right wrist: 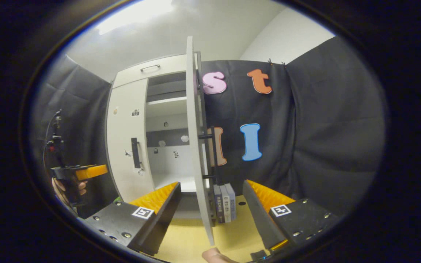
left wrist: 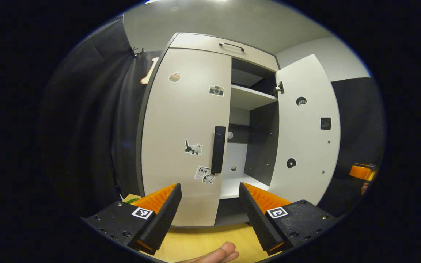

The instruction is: Open the right door of the double-door shoe cabinet with the right hand, and open the left door with the left hand.

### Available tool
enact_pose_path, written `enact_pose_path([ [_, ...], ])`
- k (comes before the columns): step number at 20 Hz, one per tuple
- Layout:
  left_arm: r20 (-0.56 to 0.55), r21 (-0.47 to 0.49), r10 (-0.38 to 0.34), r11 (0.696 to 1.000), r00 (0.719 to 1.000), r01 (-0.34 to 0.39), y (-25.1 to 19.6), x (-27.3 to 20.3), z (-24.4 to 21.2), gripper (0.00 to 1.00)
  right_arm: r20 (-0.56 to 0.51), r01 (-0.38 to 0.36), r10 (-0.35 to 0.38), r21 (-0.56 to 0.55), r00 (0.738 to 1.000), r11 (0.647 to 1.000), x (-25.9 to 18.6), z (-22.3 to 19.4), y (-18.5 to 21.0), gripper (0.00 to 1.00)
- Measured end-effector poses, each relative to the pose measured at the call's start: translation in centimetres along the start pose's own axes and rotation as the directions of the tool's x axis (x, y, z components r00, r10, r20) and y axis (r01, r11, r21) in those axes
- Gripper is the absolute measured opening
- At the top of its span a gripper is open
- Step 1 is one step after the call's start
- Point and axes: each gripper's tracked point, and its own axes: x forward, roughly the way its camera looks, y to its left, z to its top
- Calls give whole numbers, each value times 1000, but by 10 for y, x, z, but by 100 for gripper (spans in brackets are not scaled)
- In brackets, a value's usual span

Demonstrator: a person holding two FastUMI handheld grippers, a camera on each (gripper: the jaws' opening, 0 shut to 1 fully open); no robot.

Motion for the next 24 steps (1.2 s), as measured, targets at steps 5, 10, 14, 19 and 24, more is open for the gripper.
enact_pose_path([
  [5, 46, 44, 4, 999, 999, -6, -15, 51, 27, 97, 13, -10, 10, -12, 1000, 1000, -29, -8, 19, 100],
  [10, -9, 38, 48, 998, 999, -48, -14, 108, 23, 98, 48, -65, 65, 5, 997, 998, -58, -11, 38, 100],
  [14, -7, 51, 51, 997, 999, -51, -8, 148, 17, 98, 60, -71, 73, -49, 996, 996, -71, -18, 37, 100],
  [19, 16, 70, 76, 995, 997, -77, -4, 171, 19, 98, 70, -66, 71, -71, 995, 995, -79, -23, 38, 100],
  [24, 3, 112, 135, 985, 991, -135, -1, 180, 18, 91, 70, -86, 90, -59, 994, 995, -86, -25, 37, 100],
])
